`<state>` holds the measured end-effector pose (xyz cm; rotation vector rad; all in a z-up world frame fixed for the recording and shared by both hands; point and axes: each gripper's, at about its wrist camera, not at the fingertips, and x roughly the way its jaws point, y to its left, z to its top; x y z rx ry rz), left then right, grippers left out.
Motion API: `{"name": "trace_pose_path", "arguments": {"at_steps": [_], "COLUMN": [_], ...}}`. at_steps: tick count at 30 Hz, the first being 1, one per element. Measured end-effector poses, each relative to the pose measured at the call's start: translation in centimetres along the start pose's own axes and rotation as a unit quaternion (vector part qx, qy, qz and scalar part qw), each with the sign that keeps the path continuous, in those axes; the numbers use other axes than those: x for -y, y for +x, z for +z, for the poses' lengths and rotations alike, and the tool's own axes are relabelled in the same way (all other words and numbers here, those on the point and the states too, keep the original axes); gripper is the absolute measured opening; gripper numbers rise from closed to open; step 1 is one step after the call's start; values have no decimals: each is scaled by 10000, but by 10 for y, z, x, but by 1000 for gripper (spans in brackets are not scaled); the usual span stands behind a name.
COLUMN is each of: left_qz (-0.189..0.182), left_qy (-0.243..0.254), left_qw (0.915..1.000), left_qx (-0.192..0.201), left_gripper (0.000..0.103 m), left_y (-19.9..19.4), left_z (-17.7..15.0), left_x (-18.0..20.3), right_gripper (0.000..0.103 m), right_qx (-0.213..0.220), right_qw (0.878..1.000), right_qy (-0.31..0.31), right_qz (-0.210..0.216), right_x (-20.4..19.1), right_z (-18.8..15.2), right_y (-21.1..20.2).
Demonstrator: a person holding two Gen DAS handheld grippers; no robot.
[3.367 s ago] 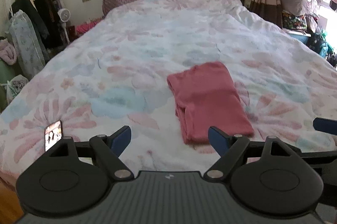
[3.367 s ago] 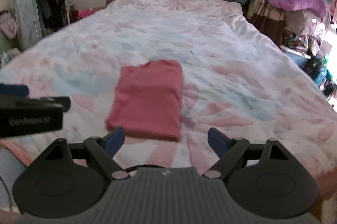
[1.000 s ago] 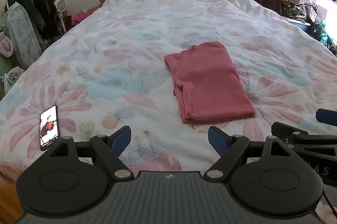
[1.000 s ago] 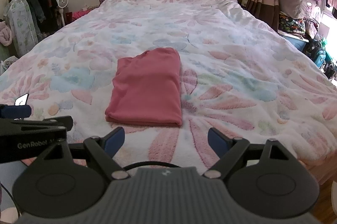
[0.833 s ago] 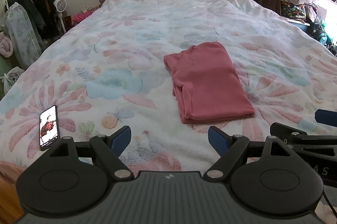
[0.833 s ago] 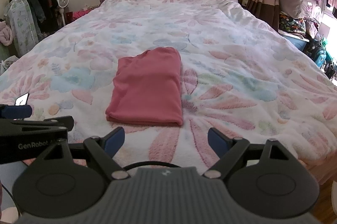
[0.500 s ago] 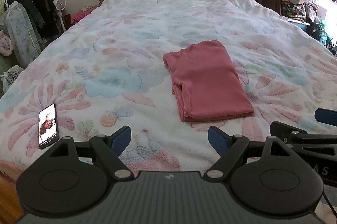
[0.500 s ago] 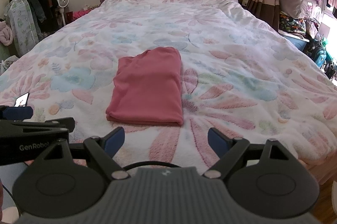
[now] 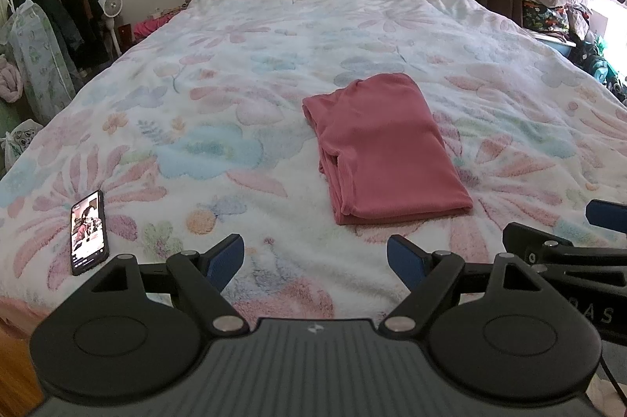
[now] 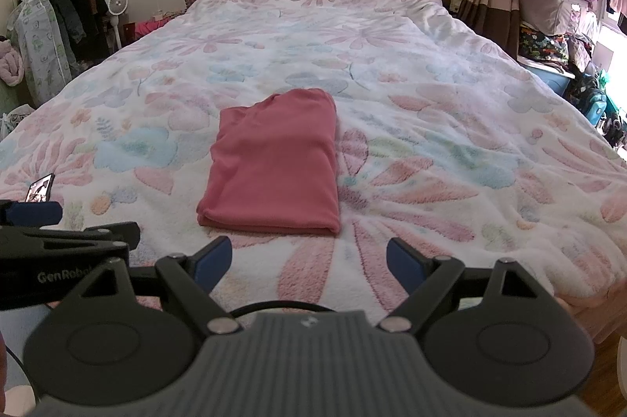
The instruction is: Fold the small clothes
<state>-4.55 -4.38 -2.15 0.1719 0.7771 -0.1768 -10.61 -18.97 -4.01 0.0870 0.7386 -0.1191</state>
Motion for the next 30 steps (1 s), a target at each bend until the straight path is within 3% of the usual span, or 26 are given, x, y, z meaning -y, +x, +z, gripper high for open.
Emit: {"name": "trace_pose_path", "arguments": {"at_steps": [30], "left_qz": [-65], "left_qy": [96], "left_qw": [9999], "left_qx": [66], "left_gripper": [97], "left_y": [0], "left_z": [0], "left_x": [-2], "right_gripper": [82], "right_qx": [26], "right_qw": [10000], "right_qy": [35], "right_qz": [-14], "right_x": [-2], "right_z": [4], "right_y": [-4]}}
